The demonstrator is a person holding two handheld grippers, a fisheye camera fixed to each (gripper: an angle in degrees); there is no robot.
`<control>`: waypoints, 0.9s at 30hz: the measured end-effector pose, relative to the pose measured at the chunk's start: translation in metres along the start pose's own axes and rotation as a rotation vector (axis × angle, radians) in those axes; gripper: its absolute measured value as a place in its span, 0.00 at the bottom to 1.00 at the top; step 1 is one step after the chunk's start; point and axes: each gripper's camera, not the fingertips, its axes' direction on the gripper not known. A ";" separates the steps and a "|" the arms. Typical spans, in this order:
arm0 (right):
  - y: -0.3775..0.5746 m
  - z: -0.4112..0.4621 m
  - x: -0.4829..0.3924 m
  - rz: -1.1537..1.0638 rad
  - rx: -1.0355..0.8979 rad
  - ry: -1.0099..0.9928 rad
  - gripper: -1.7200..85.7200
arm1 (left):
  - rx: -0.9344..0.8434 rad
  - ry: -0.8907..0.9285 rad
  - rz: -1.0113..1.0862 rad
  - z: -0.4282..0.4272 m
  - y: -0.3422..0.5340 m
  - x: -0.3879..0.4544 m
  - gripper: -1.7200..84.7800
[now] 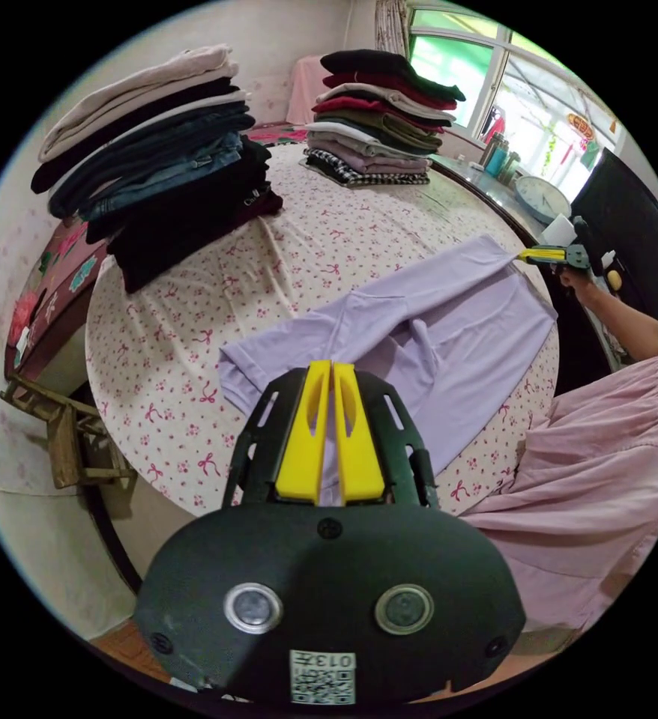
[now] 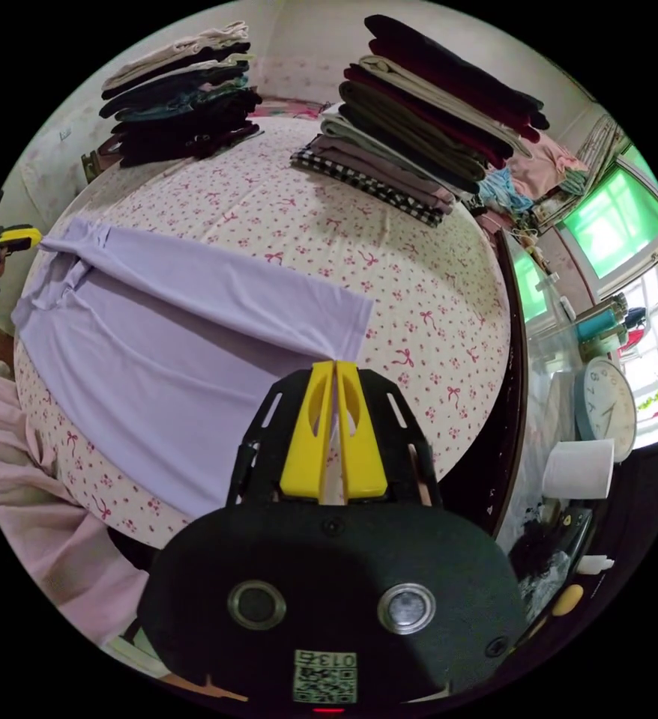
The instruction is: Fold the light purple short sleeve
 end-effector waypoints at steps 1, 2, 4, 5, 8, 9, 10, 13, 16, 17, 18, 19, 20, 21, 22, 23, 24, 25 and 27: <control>0.004 -0.002 -0.003 0.003 -0.008 -0.002 0.02 | -0.005 -0.004 0.002 0.000 0.000 0.000 0.02; 0.006 -0.001 -0.004 0.006 -0.014 -0.007 0.02 | -0.016 -0.004 0.000 0.001 0.000 0.000 0.02; 0.013 -0.001 -0.008 0.012 -0.034 -0.022 0.02 | -0.026 0.004 0.002 0.004 0.001 0.001 0.02; 0.017 0.000 -0.011 0.009 -0.046 -0.028 0.02 | -0.043 0.010 0.006 0.008 0.002 0.002 0.02; 0.023 0.008 -0.022 -0.013 -0.102 -0.037 0.03 | -0.104 0.025 0.001 0.029 0.008 0.003 0.02; 0.025 0.010 -0.024 -0.005 -0.108 -0.040 0.03 | -0.114 0.038 -0.005 0.033 0.010 0.003 0.02; 0.026 0.009 -0.025 0.003 -0.097 -0.045 0.03 | -0.137 0.073 -0.015 0.040 0.013 0.002 0.02; 0.025 -0.003 -0.025 0.046 -0.129 -0.048 0.04 | -0.160 0.088 -0.026 0.040 0.024 0.003 0.02; 0.021 -0.025 -0.033 0.062 -0.067 -0.012 0.05 | -0.162 0.118 -0.055 0.028 0.039 -0.002 0.03; 0.018 -0.029 -0.036 0.066 -0.052 -0.011 0.05 | -0.140 0.124 -0.078 0.021 0.045 -0.006 0.03; 0.011 -0.036 -0.043 0.065 -0.019 -0.041 0.05 | -0.125 0.131 -0.093 0.017 0.047 -0.009 0.03; 0.000 -0.042 -0.055 0.047 0.015 -0.102 0.06 | -0.098 0.142 -0.137 0.011 0.050 -0.017 0.04; -0.007 -0.044 -0.063 0.032 0.029 -0.136 0.06 | -0.079 0.149 -0.170 0.007 0.049 -0.022 0.05; -0.022 -0.046 -0.081 -0.005 0.060 -0.201 0.06 | -0.067 0.152 -0.177 0.006 0.047 -0.024 0.06; -0.031 -0.047 -0.092 -0.028 0.078 -0.235 0.06 | -0.049 0.157 -0.192 0.006 0.041 -0.025 0.08; -0.050 -0.047 -0.116 -0.075 0.105 -0.311 0.07 | -0.046 0.167 -0.195 0.009 0.032 -0.025 0.09; -0.069 -0.045 -0.140 -0.114 0.121 -0.398 0.08 | -0.049 0.171 -0.193 0.011 0.027 -0.024 0.09; -0.090 -0.041 -0.165 -0.153 0.132 -0.484 0.08 | -0.054 0.169 -0.183 0.016 0.016 -0.021 0.10; -0.119 -0.035 -0.204 -0.221 0.128 -0.578 0.09 | -0.087 0.150 -0.154 0.026 0.002 -0.015 0.11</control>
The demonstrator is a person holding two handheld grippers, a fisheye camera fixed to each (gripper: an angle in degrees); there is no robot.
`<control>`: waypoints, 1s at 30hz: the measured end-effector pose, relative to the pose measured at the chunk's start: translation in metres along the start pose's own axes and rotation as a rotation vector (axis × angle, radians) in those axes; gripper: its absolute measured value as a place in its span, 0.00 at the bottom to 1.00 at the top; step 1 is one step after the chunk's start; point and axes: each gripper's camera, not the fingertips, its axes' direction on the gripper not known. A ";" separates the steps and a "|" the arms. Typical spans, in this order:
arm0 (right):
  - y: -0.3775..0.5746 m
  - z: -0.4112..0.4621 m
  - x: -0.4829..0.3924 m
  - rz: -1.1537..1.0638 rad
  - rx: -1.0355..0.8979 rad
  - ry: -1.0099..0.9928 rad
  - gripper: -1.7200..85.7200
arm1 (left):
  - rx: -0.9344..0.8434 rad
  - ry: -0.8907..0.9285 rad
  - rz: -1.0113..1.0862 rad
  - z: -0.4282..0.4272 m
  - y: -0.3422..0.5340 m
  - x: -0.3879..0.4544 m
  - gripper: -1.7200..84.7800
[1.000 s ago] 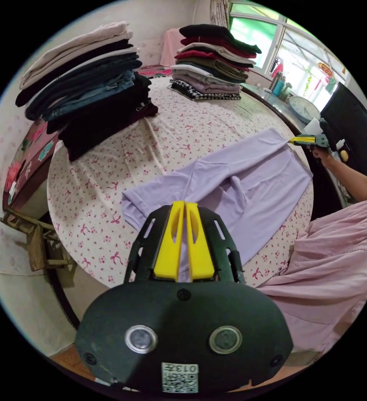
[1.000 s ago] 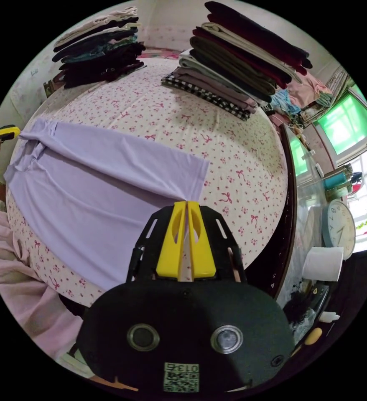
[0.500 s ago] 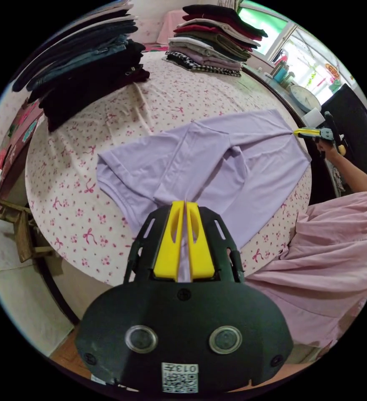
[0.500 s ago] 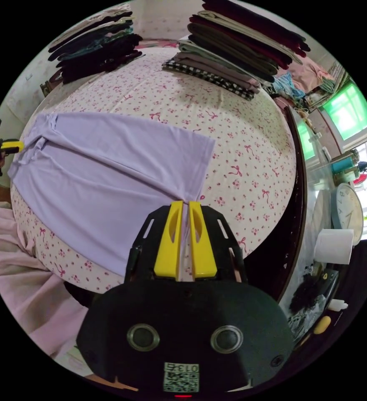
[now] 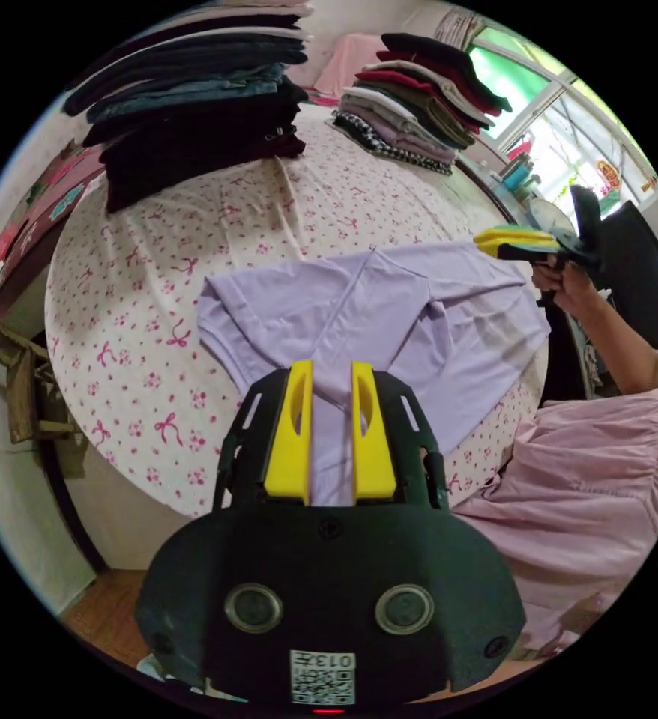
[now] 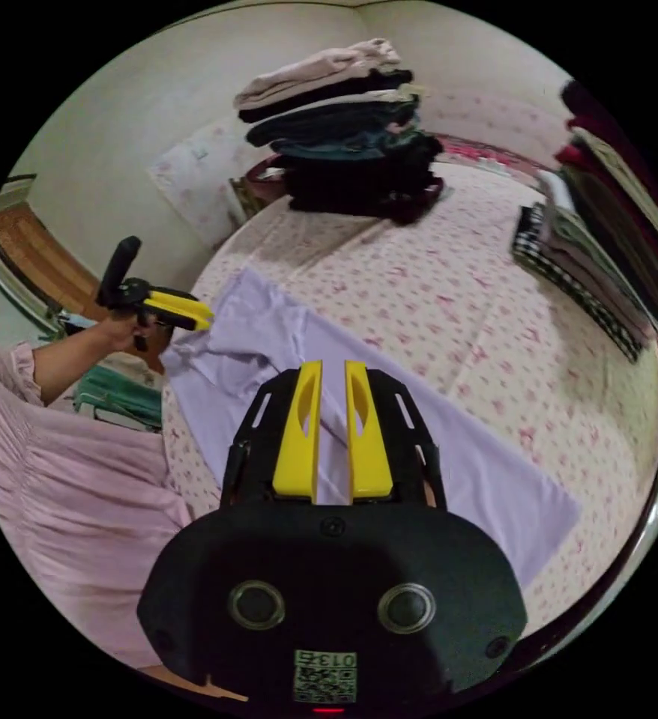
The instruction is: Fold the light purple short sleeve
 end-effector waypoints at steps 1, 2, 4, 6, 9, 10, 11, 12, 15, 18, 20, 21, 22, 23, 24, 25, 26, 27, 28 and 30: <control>-0.021 0.019 -0.014 -0.039 -0.021 -0.023 0.10 | -0.035 -0.013 0.006 0.008 -0.008 0.003 0.11; -0.031 0.029 -0.020 -0.050 -0.032 -0.031 0.10 | -0.069 -0.005 0.013 0.016 -0.013 0.005 0.10; -0.063 0.065 -0.033 -0.041 -0.076 -0.111 0.11 | -0.088 -0.004 0.012 0.022 -0.017 0.009 0.06; -0.080 0.092 -0.038 -0.017 -0.132 -0.144 0.11 | -0.110 -0.025 0.034 0.023 -0.021 0.016 0.04; -0.095 0.124 -0.045 0.023 -0.212 -0.180 0.08 | -0.106 -0.051 0.085 0.020 -0.022 0.032 0.02; -0.097 0.130 -0.050 0.022 -0.226 -0.182 0.06 | -0.113 -0.079 0.104 0.018 -0.021 0.039 0.02; -0.098 0.130 -0.053 0.016 -0.223 -0.179 0.06 | -0.105 -0.092 0.124 0.014 -0.019 0.045 0.02; -0.097 0.127 -0.059 -0.009 -0.191 -0.187 0.05 | -0.095 -0.092 0.133 0.011 -0.018 0.049 0.02; -0.089 0.107 -0.078 -0.102 -0.087 -0.254 0.04 | -0.042 -0.095 0.193 -0.007 -0.010 0.070 0.02; -0.069 0.089 -0.104 -0.220 0.005 -0.251 0.04 | -0.015 -0.148 0.292 -0.023 0.003 0.103 0.02; -0.055 0.089 -0.122 -0.280 -0.002 -0.240 0.04 | -0.027 -0.167 0.358 -0.024 0.014 0.127 0.02; -0.046 0.094 -0.134 -0.311 -0.025 -0.217 0.04 | -0.039 -0.177 0.374 -0.022 0.017 0.132 0.02; -0.038 0.100 -0.146 -0.332 -0.057 -0.196 0.04 | -0.076 -0.205 0.407 -0.014 0.024 0.141 0.02; -0.034 0.103 -0.151 -0.343 -0.075 -0.190 0.04 | -0.125 -0.238 0.446 -0.003 0.031 0.149 0.02; -0.026 0.109 -0.162 -0.364 -0.110 -0.177 0.04 | -0.152 -0.258 0.466 0.002 0.035 0.153 0.02; -0.023 0.112 -0.168 -0.377 -0.128 -0.170 0.03 | -0.199 -0.296 0.519 0.011 0.043 0.162 0.02; -0.015 0.116 -0.179 -0.410 -0.165 -0.155 0.03 | -0.225 -0.327 0.566 0.016 0.052 0.172 0.03; -0.009 0.118 -0.188 -0.430 -0.190 -0.133 0.03 | -0.233 -0.335 0.583 0.016 0.056 0.176 0.03; -0.006 0.118 -0.193 -0.426 -0.204 -0.107 0.04 | -0.240 -0.346 0.601 0.015 0.062 0.182 0.03; -0.008 0.112 -0.193 -0.384 -0.173 -0.082 0.04 | -0.204 -0.363 0.551 0.004 0.064 0.181 0.05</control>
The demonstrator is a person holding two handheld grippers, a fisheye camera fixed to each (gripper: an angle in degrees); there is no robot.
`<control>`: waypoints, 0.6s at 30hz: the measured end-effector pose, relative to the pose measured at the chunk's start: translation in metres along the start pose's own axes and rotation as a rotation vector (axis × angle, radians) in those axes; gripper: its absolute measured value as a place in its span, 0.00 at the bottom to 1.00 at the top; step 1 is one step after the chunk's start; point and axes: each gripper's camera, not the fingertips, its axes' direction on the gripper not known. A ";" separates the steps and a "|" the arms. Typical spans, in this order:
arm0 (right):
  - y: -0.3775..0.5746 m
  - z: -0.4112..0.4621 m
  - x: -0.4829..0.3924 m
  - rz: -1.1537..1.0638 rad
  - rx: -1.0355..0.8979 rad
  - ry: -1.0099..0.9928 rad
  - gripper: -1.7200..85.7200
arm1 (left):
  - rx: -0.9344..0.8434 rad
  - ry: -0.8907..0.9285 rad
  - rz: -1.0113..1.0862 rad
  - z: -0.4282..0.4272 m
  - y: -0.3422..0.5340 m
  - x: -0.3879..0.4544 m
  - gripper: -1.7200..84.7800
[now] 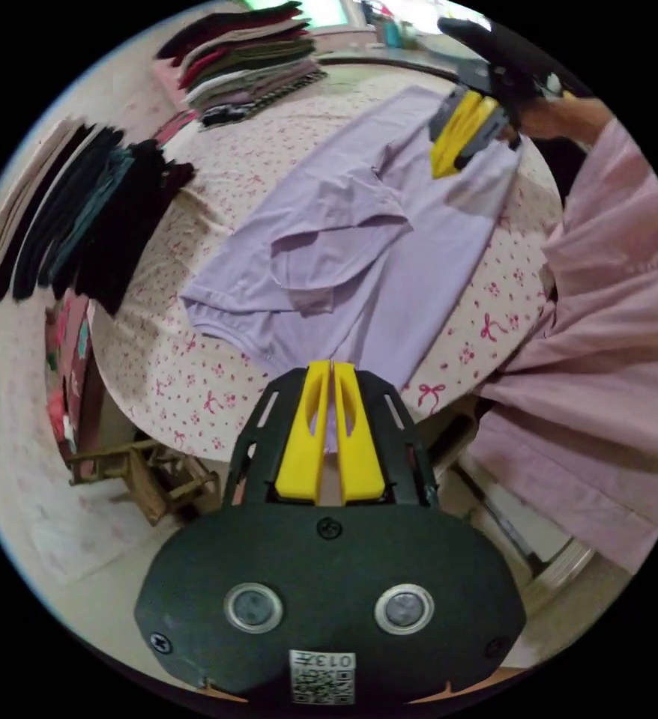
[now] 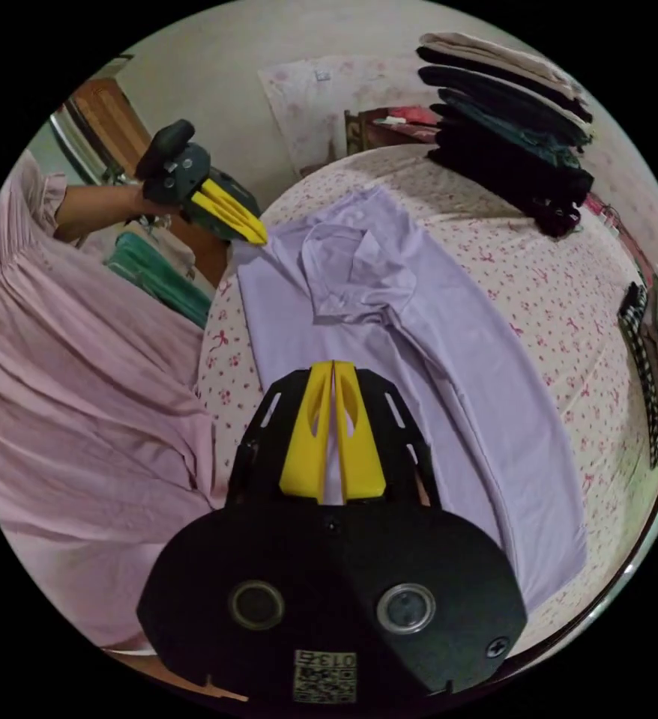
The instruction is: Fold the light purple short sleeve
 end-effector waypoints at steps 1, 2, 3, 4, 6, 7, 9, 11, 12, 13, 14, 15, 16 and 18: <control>-0.005 -0.006 0.003 0.027 0.037 0.005 0.07 | 0.031 0.029 -0.084 -0.005 0.003 -0.011 0.07; -0.009 -0.009 0.005 0.038 0.054 0.009 0.08 | 0.060 0.094 -0.186 -0.007 0.004 -0.027 0.10; -0.019 -0.012 0.009 0.061 0.084 0.013 0.09 | 0.075 0.132 -0.236 -0.007 0.003 -0.036 0.11; -0.032 -0.011 0.012 0.084 0.099 0.007 0.10 | 0.107 0.204 -0.324 -0.006 -0.001 -0.050 0.12; -0.054 -0.004 0.015 0.104 0.098 -0.010 0.11 | 0.162 0.275 -0.399 -0.005 -0.011 -0.064 0.12; -0.061 -0.001 0.014 0.108 0.094 -0.009 0.11 | 0.181 0.286 -0.421 -0.005 -0.022 -0.068 0.12; -0.089 0.016 0.004 0.085 0.054 0.025 0.11 | 0.163 0.303 -0.427 0.002 -0.041 -0.071 0.12; -0.105 0.032 -0.003 0.066 0.009 0.051 0.11 | 0.083 0.322 -0.421 0.022 -0.061 -0.070 0.10; -0.113 0.044 -0.007 0.058 -0.035 0.062 0.10 | 0.064 0.320 -0.416 0.026 -0.064 -0.069 0.09; -0.116 0.050 -0.009 0.057 -0.063 0.071 0.09 | 0.046 0.297 -0.418 0.030 -0.068 -0.066 0.06; -0.119 0.060 -0.011 0.063 -0.099 0.096 0.07 | 0.035 0.255 -0.418 0.027 -0.069 -0.065 0.04; -0.119 0.063 -0.012 0.070 -0.090 0.115 0.05 | 0.024 0.240 -0.410 0.026 -0.069 -0.064 0.04; -0.120 0.062 -0.011 0.086 -0.098 0.128 0.05 | 0.033 0.226 -0.384 0.020 -0.069 -0.060 0.03; -0.118 0.056 -0.010 0.090 -0.071 0.108 0.04 | 0.092 0.209 -0.333 0.006 -0.065 -0.050 0.02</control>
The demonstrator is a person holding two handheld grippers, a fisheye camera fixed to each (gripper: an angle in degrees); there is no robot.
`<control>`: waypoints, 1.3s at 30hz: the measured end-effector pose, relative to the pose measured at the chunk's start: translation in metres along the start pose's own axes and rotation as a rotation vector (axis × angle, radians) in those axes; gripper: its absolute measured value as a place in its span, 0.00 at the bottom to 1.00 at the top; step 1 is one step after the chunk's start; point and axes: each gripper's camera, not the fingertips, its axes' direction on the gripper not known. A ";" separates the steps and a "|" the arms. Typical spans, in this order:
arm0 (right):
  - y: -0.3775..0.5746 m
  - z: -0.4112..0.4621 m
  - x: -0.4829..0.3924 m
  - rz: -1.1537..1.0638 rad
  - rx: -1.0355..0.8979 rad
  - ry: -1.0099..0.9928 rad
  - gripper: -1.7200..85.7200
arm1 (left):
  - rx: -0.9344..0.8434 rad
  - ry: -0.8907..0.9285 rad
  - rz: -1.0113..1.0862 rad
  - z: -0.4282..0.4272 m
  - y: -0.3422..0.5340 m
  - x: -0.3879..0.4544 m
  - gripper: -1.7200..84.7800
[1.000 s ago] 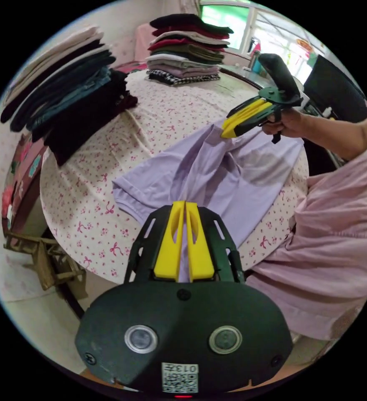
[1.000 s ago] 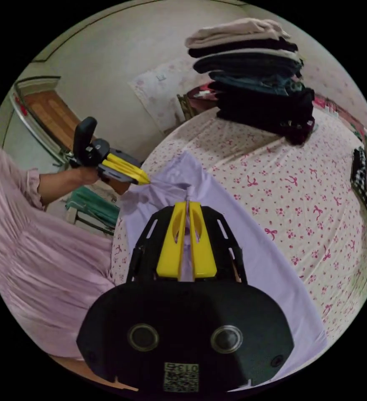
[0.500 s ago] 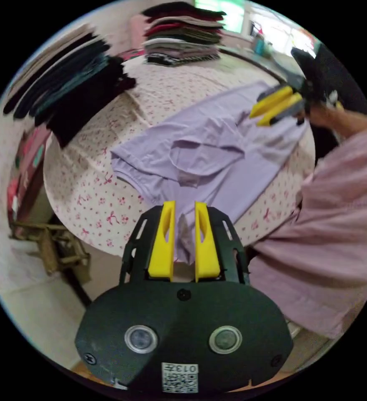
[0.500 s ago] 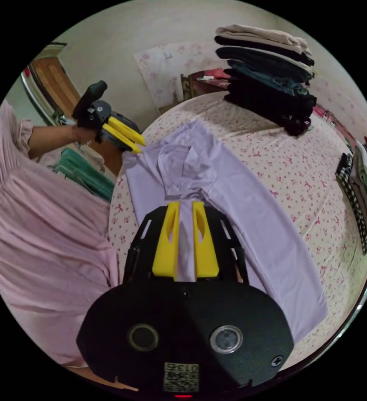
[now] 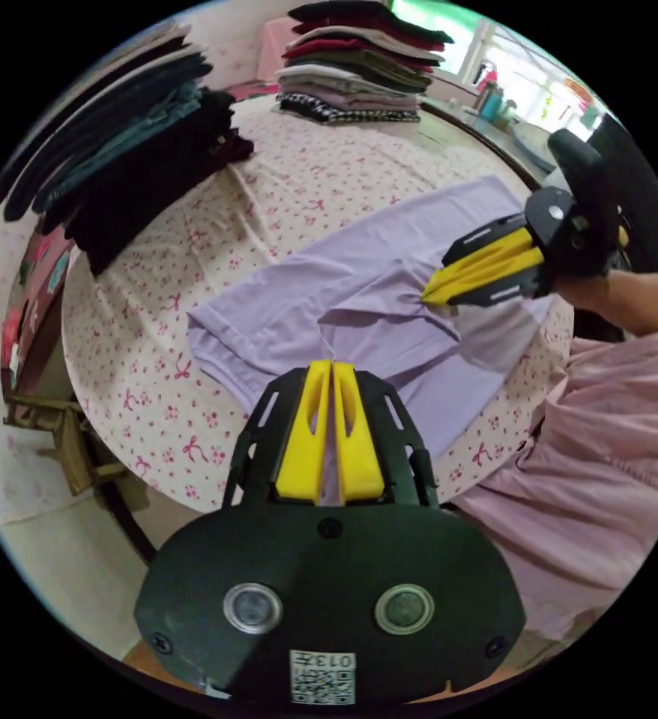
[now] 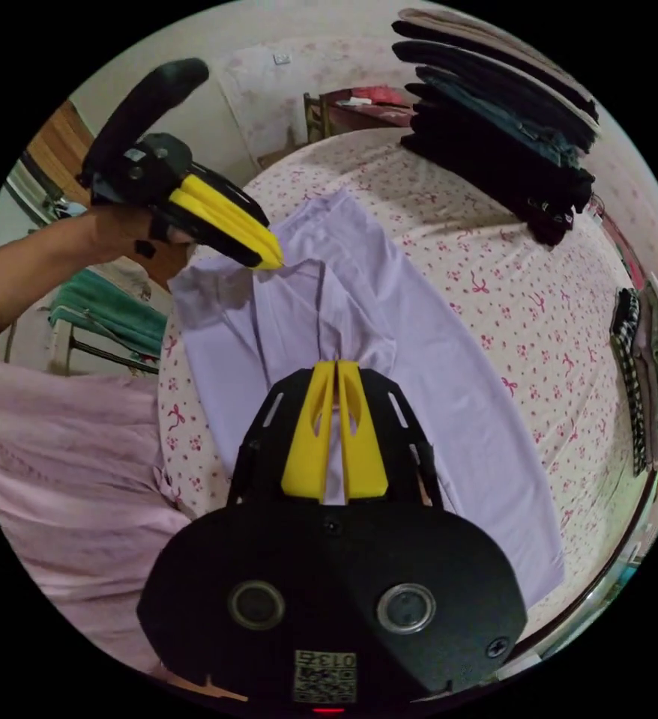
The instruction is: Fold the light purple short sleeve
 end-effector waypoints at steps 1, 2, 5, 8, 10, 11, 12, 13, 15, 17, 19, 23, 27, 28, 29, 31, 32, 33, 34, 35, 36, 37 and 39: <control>0.005 -0.009 0.000 -0.012 0.058 -0.025 0.03 | 0.007 -0.021 0.037 -0.006 0.005 0.008 0.02; 0.008 -0.012 0.000 -0.017 0.080 -0.026 0.03 | 0.019 -0.049 0.084 -0.012 0.010 0.018 0.02; 0.022 -0.024 -0.006 -0.063 0.137 -0.031 0.03 | 0.054 -0.090 0.185 -0.024 0.028 0.043 0.02; 0.034 -0.027 -0.019 -0.127 0.184 0.010 0.02 | 0.016 -0.140 0.275 -0.014 0.044 0.066 0.02; 0.039 -0.010 -0.027 -0.169 0.084 0.025 0.02 | -0.028 -0.173 0.334 0.000 0.055 0.078 0.02; 0.040 -0.006 -0.028 -0.171 0.059 0.033 0.02 | -0.068 -0.186 0.366 0.008 0.061 0.084 0.02; 0.042 -0.002 -0.027 -0.165 0.031 0.036 0.02 | -0.085 -0.191 0.381 0.010 0.065 0.086 0.02; 0.044 -0.005 -0.024 -0.145 0.035 0.022 0.02 | -0.090 -0.205 0.390 0.009 0.071 0.088 0.02; 0.044 -0.014 -0.014 -0.091 0.076 -0.002 0.02 | -0.054 -0.217 0.354 -0.001 0.080 0.082 0.02; 0.040 -0.021 -0.003 -0.044 0.103 0.005 0.02 | 0.015 -0.206 0.213 -0.017 0.083 0.056 0.02; 0.031 -0.023 0.005 -0.015 0.136 0.013 0.02 | 0.071 -0.152 0.094 -0.025 0.077 0.031 0.02; -0.003 -0.011 0.007 -0.033 0.152 0.008 0.02 | 0.106 -0.155 -0.014 -0.015 0.035 -0.001 0.02; -0.023 0.021 0.009 -0.047 0.053 0.025 0.02 | 0.082 -0.186 -0.004 0.012 -0.002 -0.017 0.02; -0.023 0.028 0.014 -0.033 0.017 0.017 0.02 | 0.060 -0.189 -0.011 0.021 -0.008 -0.027 0.02; -0.022 0.029 0.016 -0.030 0.013 0.013 0.02 | 0.023 -0.182 -0.020 0.032 -0.011 -0.038 0.02; -0.014 0.029 0.024 -0.041 0.013 0.004 0.02 | 0.048 -0.171 -0.038 0.031 -0.005 -0.055 0.02; -0.013 0.029 0.026 -0.045 0.006 0.005 0.02 | 0.053 -0.152 -0.045 0.027 0.001 -0.067 0.02; -0.009 0.026 0.032 -0.043 0.003 0.004 0.02 | 0.041 -0.151 -0.072 0.026 0.003 -0.074 0.02; -0.006 0.020 0.038 -0.032 0.034 0.003 0.02 | 0.035 -0.141 -0.097 0.022 0.009 -0.085 0.02; -0.004 0.016 0.042 -0.024 0.059 0.003 0.02 | 0.075 -0.133 -0.111 0.012 0.015 -0.094 0.02; -0.003 0.008 0.052 -0.002 0.106 0.008 0.02 | 0.101 -0.133 -0.119 0.007 0.017 -0.097 0.02; -0.003 0.005 0.057 0.012 0.123 0.014 0.02 | 0.144 -0.136 -0.133 -0.003 0.019 -0.104 0.02; -0.010 0.003 0.081 0.090 0.140 0.058 0.02 | 0.176 -0.135 -0.127 -0.009 0.013 -0.111 0.02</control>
